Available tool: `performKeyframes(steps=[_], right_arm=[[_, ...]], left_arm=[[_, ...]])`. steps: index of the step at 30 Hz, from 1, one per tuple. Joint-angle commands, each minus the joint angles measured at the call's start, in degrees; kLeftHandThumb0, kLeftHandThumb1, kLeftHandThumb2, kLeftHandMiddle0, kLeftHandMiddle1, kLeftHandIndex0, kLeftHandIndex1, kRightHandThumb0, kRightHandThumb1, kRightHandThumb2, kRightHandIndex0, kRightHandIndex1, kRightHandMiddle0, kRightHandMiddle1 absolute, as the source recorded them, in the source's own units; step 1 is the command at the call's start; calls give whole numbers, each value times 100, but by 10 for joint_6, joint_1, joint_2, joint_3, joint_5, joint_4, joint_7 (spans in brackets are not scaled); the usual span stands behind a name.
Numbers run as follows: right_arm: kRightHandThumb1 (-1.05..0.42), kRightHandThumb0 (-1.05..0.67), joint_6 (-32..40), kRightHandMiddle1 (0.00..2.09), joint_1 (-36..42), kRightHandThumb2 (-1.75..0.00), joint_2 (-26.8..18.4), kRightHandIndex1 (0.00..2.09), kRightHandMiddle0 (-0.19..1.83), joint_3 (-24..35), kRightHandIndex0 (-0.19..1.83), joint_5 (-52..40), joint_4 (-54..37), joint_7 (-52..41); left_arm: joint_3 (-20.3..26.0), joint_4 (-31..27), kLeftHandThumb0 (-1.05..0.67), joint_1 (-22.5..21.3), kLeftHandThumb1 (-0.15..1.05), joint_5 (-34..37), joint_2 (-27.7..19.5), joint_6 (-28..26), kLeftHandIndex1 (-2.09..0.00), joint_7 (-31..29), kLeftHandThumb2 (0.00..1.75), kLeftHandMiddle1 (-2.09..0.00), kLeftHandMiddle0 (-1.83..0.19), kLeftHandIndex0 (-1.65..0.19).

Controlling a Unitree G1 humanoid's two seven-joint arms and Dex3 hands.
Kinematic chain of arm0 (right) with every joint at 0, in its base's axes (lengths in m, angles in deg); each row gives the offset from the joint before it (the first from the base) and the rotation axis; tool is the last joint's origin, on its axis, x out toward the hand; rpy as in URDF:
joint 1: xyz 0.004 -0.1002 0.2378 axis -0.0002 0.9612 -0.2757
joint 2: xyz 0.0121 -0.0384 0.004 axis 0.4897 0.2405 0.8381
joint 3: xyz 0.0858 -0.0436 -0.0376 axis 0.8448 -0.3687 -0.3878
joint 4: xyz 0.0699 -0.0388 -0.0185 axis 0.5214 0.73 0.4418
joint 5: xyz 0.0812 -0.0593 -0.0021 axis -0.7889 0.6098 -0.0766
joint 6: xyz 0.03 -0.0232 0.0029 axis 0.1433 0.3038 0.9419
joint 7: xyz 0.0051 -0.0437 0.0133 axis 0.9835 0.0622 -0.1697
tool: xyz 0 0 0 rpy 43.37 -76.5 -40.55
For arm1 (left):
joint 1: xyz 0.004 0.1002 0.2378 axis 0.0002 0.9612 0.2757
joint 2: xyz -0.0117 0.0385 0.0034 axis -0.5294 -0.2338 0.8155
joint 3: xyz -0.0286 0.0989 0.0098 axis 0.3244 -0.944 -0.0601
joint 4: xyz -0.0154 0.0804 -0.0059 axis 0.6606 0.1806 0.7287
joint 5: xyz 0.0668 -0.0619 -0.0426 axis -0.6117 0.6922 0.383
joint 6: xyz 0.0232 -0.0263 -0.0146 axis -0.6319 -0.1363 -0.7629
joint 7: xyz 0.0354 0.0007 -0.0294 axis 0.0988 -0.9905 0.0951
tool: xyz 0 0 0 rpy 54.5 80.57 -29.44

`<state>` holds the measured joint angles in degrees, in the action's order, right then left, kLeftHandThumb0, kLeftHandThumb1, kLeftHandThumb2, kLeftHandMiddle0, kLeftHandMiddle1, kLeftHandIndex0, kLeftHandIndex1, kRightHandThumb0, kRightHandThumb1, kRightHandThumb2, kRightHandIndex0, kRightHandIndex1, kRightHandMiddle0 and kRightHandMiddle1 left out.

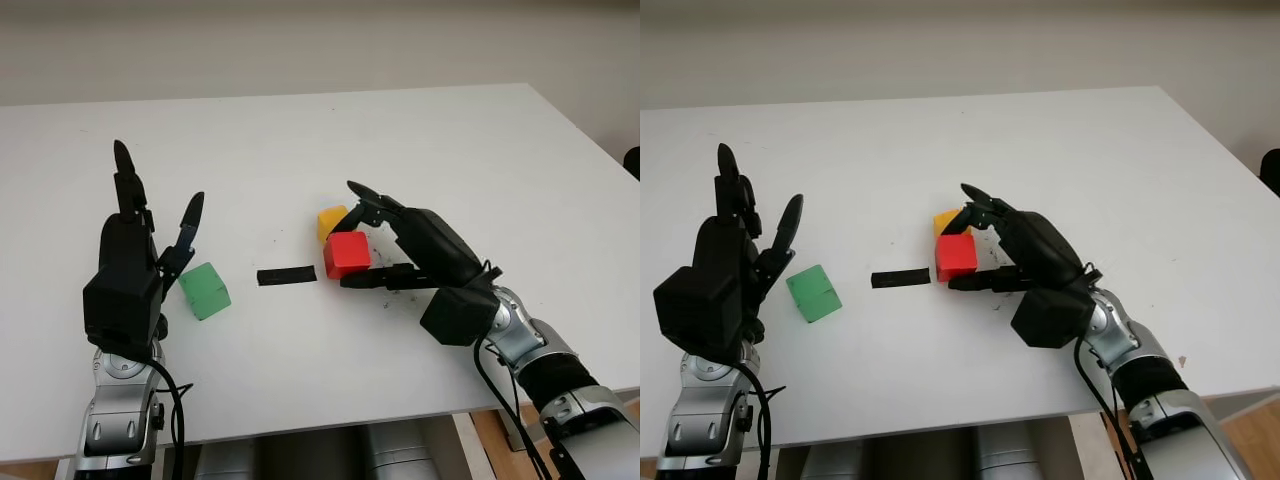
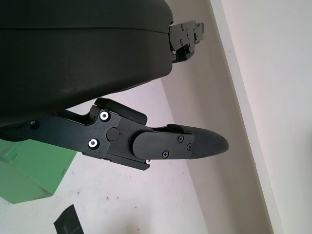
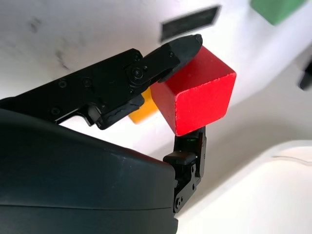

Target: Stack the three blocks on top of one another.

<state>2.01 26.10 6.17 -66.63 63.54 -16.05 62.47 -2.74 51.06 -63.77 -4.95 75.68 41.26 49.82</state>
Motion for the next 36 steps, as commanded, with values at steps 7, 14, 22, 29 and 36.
performKeyframes(steps=[7,14,22,29,36], right_arm=[[-94,-51,52,137,-76,-6,22,4,50,14,11,-66,-7,-129],[-93,-50,57,139,-120,-5,47,5,50,1,13,-45,45,-162],[-92,-53,92,141,-144,-5,78,5,51,-8,13,-26,78,-169],[-92,-52,117,142,-144,-6,91,5,49,-7,12,-26,82,-181],[-92,-49,110,144,-140,-5,101,5,44,-5,12,-26,97,-173]], left_arm=[[-3,-8,-63,-2,105,0,7,1,0,6,36,-5,14,19],[-3,-7,-65,-3,105,6,7,7,0,2,41,-5,16,19],[-2,-8,-65,-3,105,5,6,6,0,3,42,-5,17,19],[-4,-8,-66,-4,105,0,8,1,0,6,42,-6,15,19],[-4,-7,-65,-2,105,1,7,7,0,5,41,-6,16,19]])
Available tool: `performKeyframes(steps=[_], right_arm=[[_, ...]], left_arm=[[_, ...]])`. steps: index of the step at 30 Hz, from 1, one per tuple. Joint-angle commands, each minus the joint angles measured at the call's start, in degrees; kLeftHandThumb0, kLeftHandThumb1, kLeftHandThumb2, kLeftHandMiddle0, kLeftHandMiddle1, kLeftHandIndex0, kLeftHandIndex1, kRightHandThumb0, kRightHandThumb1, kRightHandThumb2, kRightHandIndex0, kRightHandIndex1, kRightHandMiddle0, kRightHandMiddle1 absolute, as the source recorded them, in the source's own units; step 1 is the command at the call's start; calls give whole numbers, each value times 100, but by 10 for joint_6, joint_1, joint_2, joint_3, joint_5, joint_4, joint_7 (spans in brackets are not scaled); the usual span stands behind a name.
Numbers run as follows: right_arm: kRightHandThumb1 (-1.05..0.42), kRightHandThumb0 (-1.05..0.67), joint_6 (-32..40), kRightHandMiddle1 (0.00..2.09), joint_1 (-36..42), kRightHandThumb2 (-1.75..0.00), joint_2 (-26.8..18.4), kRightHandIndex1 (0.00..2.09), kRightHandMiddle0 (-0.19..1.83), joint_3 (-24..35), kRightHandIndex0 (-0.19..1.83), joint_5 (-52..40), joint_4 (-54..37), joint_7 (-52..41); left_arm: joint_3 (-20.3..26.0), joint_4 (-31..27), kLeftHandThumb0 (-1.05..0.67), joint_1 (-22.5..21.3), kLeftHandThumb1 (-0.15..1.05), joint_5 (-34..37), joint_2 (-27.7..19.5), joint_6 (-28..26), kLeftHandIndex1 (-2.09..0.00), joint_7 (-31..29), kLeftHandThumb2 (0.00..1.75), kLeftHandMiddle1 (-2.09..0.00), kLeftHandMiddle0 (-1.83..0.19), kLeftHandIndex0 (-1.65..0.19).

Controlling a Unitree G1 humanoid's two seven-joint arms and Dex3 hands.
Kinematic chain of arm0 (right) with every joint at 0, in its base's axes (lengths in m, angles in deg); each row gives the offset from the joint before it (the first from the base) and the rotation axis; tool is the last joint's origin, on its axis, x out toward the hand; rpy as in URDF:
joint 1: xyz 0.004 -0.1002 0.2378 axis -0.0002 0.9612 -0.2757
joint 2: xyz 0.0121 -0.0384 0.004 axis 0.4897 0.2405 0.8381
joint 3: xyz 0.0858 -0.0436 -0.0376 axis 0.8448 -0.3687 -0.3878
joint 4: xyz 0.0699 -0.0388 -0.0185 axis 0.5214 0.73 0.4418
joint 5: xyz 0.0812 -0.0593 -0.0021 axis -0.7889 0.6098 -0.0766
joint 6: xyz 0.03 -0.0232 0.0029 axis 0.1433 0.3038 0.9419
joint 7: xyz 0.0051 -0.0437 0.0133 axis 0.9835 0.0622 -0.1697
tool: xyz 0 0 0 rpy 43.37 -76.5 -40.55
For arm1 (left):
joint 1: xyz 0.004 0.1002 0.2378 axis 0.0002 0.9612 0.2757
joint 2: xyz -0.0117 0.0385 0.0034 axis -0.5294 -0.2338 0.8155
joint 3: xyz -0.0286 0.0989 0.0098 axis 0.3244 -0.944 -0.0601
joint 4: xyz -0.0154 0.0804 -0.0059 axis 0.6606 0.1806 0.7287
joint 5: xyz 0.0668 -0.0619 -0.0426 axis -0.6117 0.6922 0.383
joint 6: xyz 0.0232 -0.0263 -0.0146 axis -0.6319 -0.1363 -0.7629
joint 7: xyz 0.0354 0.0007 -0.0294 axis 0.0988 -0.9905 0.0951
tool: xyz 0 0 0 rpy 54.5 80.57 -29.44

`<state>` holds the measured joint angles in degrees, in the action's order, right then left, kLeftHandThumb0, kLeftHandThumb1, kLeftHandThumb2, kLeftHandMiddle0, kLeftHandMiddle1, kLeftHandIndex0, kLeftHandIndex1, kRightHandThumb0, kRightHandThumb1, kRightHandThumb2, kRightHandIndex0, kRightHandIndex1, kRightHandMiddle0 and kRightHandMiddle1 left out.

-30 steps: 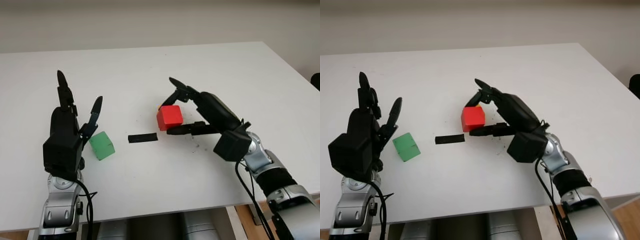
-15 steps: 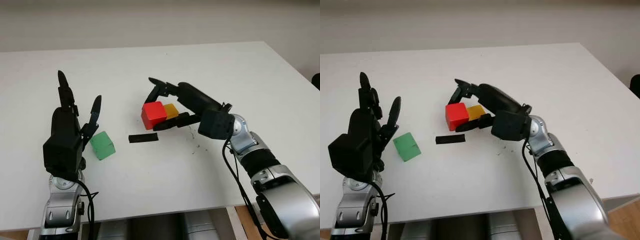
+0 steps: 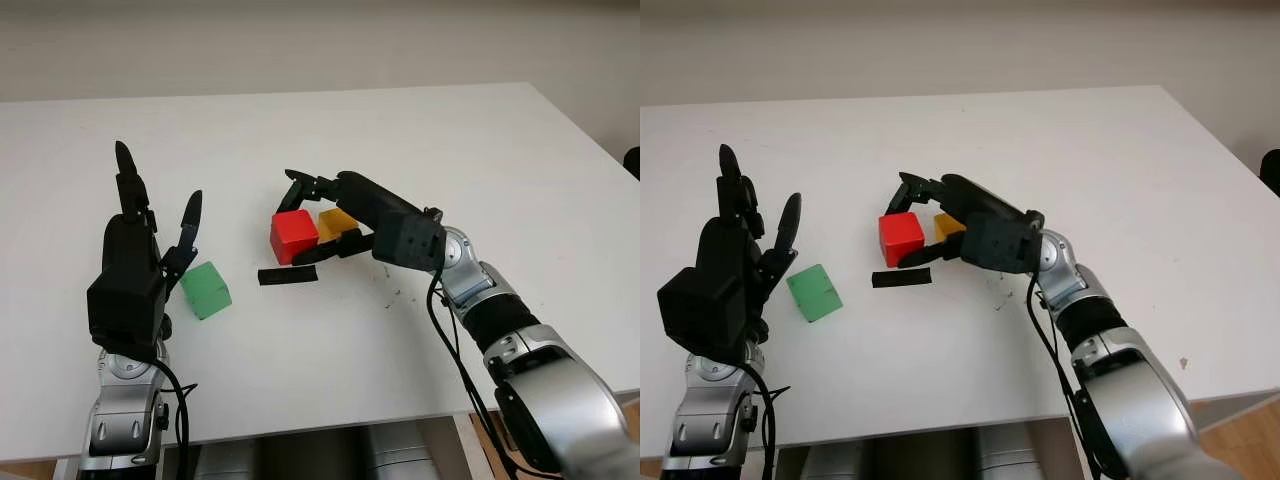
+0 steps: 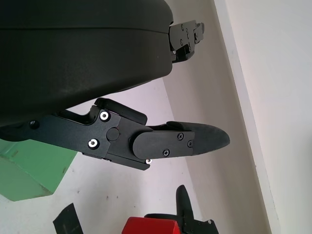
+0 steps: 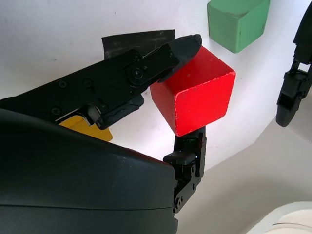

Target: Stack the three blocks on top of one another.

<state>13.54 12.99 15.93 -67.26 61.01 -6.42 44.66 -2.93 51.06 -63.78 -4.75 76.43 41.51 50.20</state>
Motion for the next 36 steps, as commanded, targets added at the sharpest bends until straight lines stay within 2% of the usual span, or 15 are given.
performKeyframes(steps=[1,7,15,36], right_arm=[[-92,-49,-7,144,-8,-5,4,5,44,1,12,1,3,7],[-92,-49,-8,147,3,-5,11,6,44,-1,14,12,0,40],[-93,-50,-9,163,15,-5,13,6,45,-17,16,55,-4,99],[-95,-50,-8,163,21,-5,3,6,43,-53,15,110,2,149]], left_arm=[[-2,-7,-64,-1,105,-1,-1,4,0,1,41,-6,15,19],[-2,-8,-65,-1,105,-2,2,1,0,3,41,-5,16,19],[-3,-9,-65,-1,105,-2,3,-1,0,3,41,-5,16,19],[-3,-11,-66,2,105,-6,4,-4,0,4,40,-6,14,19]])
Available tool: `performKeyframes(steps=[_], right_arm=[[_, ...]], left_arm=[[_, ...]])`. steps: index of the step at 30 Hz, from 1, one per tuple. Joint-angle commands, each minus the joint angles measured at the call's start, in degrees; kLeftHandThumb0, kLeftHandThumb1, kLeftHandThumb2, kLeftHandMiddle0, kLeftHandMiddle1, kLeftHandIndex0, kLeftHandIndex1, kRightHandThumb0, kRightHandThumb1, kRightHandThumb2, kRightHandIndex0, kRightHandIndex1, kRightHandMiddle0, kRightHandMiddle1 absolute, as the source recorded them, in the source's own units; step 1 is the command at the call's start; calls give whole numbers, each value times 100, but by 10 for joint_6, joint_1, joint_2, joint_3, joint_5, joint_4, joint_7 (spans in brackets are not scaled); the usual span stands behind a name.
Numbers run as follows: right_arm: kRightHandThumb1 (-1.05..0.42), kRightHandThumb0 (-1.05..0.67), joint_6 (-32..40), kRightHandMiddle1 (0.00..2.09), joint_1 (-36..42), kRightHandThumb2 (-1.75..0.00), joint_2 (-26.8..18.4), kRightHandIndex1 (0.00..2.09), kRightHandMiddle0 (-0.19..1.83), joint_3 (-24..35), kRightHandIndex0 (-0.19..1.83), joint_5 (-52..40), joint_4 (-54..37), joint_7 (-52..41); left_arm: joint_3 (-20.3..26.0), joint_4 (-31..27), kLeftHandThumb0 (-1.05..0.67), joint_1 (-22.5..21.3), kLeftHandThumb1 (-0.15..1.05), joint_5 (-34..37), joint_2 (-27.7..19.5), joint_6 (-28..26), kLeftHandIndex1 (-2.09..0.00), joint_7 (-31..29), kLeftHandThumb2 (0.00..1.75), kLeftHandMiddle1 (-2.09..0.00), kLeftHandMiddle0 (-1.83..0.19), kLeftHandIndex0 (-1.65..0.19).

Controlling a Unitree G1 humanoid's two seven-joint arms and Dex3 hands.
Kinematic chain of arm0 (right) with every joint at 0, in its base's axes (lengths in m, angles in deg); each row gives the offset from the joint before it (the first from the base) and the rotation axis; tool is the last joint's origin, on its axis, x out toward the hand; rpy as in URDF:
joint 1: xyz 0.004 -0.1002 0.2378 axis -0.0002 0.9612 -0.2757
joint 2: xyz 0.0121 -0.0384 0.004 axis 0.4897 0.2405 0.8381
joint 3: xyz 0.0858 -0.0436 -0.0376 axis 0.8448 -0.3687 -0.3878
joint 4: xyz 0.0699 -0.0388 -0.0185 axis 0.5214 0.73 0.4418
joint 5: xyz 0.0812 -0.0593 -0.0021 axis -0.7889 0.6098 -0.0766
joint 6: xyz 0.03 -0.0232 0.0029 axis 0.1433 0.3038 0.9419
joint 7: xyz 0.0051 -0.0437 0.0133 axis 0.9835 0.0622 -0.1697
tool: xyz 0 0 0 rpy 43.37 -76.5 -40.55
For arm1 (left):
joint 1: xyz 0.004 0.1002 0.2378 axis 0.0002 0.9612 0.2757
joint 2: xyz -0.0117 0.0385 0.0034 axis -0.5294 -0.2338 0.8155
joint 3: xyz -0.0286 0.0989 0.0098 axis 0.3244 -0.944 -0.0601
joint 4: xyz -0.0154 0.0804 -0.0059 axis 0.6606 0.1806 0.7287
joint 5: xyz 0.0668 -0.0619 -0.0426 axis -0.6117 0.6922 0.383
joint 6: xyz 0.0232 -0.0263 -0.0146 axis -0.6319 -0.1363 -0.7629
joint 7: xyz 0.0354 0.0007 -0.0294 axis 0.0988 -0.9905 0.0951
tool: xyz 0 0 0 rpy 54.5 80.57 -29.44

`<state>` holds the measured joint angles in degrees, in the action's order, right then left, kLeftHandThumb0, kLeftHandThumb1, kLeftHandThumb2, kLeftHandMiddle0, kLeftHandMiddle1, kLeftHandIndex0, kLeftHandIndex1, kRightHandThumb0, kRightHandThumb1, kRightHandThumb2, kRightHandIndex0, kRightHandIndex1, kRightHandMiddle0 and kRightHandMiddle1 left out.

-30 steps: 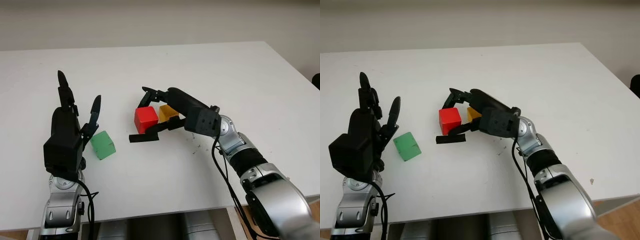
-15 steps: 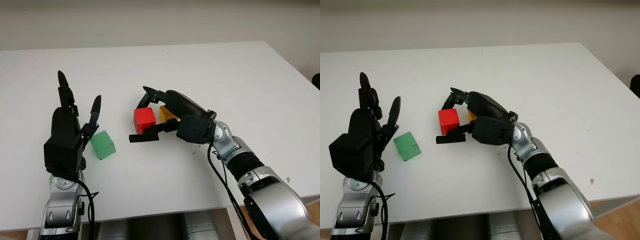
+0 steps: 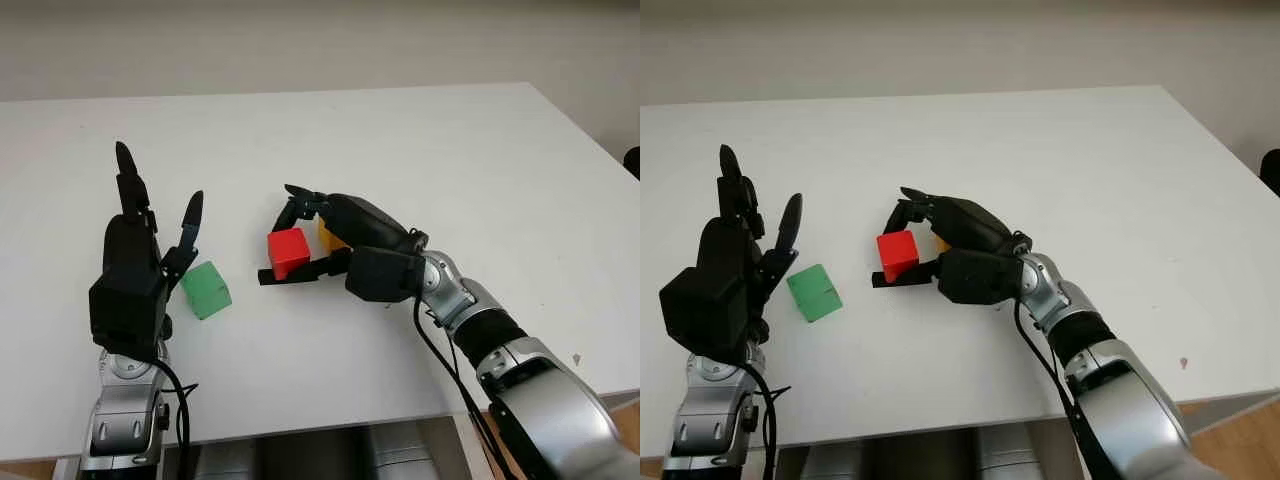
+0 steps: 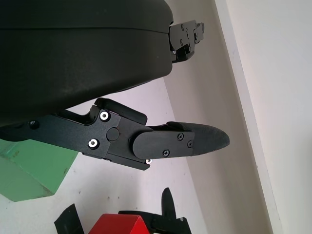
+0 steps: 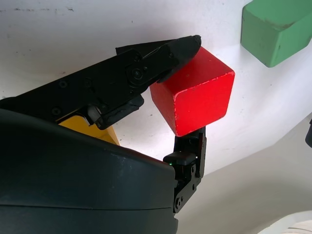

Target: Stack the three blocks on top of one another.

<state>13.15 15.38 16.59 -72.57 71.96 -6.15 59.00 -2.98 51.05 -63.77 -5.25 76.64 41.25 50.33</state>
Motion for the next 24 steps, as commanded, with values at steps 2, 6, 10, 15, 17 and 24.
performKeyframes(steps=[2,6,10,15,17,24], right_arm=[[-95,-50,-3,162,-4,-5,-3,6,43,-3,15,4,3,10],[-94,-50,0,161,-6,-5,-2,6,44,-8,15,13,9,24],[-95,-50,1,161,-9,-5,1,6,43,-14,15,21,20,36],[-95,-50,1,161,-11,-5,4,6,43,-18,16,25,30,46],[-95,-50,2,161,-12,-5,5,6,43,-19,16,27,32,49],[-95,-50,0,160,-16,-5,8,6,43,-25,16,32,44,61]], left_arm=[[-2,-12,-66,2,105,1,3,-1,0,2,40,-6,14,19],[-2,-13,-65,4,105,-1,3,-1,0,2,40,-6,14,19],[-3,-17,-66,4,105,-4,4,-8,0,4,40,-6,14,19],[-3,-17,-66,7,105,-1,4,-3,0,3,40,-6,14,19],[-2,-17,-65,8,105,2,5,-1,0,2,40,-5,14,19],[-2,-17,-65,9,105,2,4,1,0,3,40,-5,14,19]])
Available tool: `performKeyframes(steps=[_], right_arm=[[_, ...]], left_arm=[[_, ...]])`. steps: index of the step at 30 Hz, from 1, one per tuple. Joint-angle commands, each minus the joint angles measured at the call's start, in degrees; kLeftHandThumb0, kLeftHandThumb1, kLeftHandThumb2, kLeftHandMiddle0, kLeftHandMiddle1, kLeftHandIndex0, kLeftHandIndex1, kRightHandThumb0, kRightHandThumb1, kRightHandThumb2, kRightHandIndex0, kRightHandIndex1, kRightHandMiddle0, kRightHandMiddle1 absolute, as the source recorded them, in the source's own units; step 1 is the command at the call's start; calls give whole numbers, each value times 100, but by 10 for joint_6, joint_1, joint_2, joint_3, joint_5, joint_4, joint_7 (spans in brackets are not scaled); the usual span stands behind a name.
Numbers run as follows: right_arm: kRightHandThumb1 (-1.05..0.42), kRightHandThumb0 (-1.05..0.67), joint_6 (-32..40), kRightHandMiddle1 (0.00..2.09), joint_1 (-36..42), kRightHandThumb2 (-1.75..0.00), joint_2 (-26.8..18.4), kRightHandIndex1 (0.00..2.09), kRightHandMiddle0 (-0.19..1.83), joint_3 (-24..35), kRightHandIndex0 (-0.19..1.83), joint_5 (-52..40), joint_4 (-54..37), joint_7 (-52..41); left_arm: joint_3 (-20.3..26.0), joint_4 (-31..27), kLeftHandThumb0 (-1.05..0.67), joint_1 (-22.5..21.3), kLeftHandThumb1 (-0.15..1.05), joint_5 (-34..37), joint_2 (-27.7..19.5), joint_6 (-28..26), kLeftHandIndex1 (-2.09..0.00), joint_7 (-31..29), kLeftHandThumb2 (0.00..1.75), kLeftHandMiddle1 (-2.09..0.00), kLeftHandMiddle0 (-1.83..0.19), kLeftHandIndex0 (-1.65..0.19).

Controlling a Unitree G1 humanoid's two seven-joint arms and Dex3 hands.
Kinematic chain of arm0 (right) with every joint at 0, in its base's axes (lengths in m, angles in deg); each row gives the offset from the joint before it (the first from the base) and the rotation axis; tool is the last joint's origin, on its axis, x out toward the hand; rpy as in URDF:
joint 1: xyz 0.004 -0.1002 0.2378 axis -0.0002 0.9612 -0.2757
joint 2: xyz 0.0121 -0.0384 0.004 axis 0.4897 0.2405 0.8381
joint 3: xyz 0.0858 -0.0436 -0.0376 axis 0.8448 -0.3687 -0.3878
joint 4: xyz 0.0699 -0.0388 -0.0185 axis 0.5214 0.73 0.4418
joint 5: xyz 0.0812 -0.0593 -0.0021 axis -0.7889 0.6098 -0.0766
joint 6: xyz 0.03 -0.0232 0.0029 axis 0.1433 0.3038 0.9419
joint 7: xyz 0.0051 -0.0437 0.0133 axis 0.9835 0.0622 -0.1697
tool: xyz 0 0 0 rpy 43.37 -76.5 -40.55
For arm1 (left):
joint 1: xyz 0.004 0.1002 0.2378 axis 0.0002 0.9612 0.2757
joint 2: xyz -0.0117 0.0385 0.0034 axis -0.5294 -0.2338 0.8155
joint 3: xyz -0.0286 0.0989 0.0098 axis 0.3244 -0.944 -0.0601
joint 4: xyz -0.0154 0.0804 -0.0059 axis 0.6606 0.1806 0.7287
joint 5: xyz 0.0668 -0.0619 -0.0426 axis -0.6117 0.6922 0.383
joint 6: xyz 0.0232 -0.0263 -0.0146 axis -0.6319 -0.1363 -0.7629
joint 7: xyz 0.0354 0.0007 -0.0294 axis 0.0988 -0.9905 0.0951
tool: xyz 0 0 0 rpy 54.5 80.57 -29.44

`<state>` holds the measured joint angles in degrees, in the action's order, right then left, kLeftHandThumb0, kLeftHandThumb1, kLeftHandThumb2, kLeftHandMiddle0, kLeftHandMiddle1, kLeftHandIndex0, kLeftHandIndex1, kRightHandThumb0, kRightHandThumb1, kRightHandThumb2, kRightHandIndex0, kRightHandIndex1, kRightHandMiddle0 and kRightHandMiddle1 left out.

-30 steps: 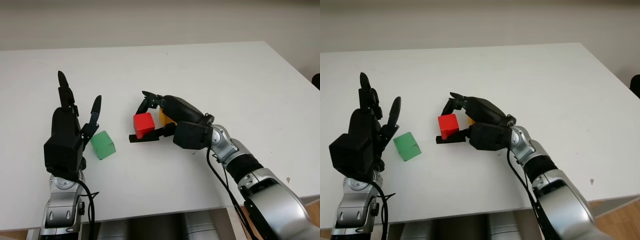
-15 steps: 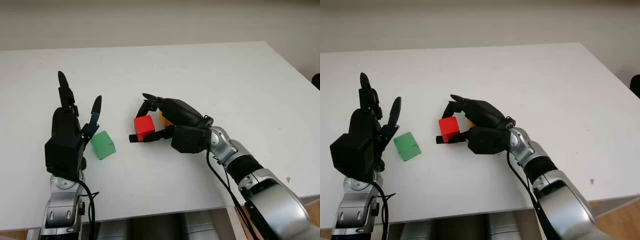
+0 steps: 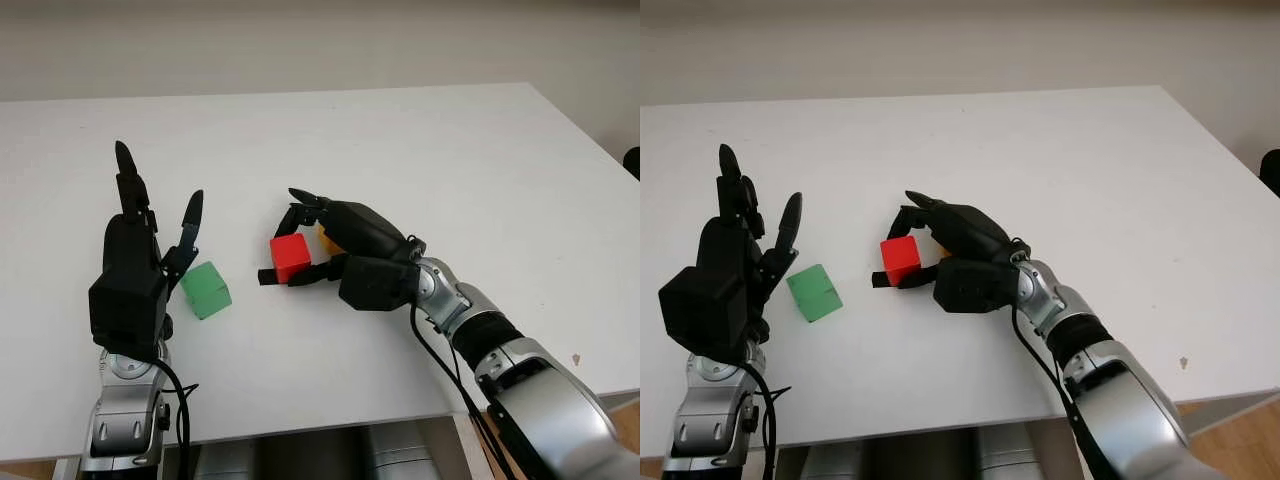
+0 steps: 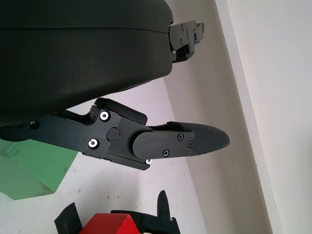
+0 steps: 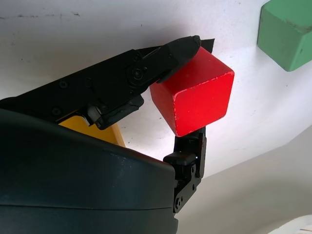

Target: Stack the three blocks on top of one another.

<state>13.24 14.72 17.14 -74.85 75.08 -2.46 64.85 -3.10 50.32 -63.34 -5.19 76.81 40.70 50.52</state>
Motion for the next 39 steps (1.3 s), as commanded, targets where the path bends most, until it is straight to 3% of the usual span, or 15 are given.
performKeyframes(steps=[1,10,12,13,17,19,31,39], right_arm=[[-95,-51,-1,160,-10,-5,3,6,43,-2,16,0,9,4],[-94,-52,3,150,-14,-5,4,5,37,-3,15,-2,16,-8],[-94,-54,11,134,-17,-5,2,4,29,-6,12,-1,16,-23],[-94,-57,15,106,-19,-5,1,3,23,-7,5,0,15,-31],[-93,-60,31,46,-20,-5,-2,4,25,-8,-6,-1,8,-53],[-93,-60,33,34,-19,-5,-2,4,25,-8,-9,-2,6,-56],[-92,-77,19,19,-17,-6,-11,2,16,0,-19,-16,-7,-65],[-92,-84,14,14,-10,-5,-37,0,12,35,-19,-63,-89,-92]], left_arm=[[-1,-9,-65,5,105,1,2,7,0,1,40,-5,14,19],[0,-9,-66,6,105,3,3,7,0,2,40,-5,15,19],[0,-9,-66,6,105,4,4,9,0,1,40,-5,15,19],[0,-10,-65,7,105,5,4,8,0,1,40,-5,15,19],[0,-13,-65,7,105,5,6,3,0,2,40,-5,15,19],[0,-15,-65,8,105,6,6,1,0,1,40,-5,15,19],[-2,-12,-65,7,105,2,3,2,0,2,40,-5,15,19],[0,-10,-66,4,105,3,5,3,0,3,40,-5,15,19]])
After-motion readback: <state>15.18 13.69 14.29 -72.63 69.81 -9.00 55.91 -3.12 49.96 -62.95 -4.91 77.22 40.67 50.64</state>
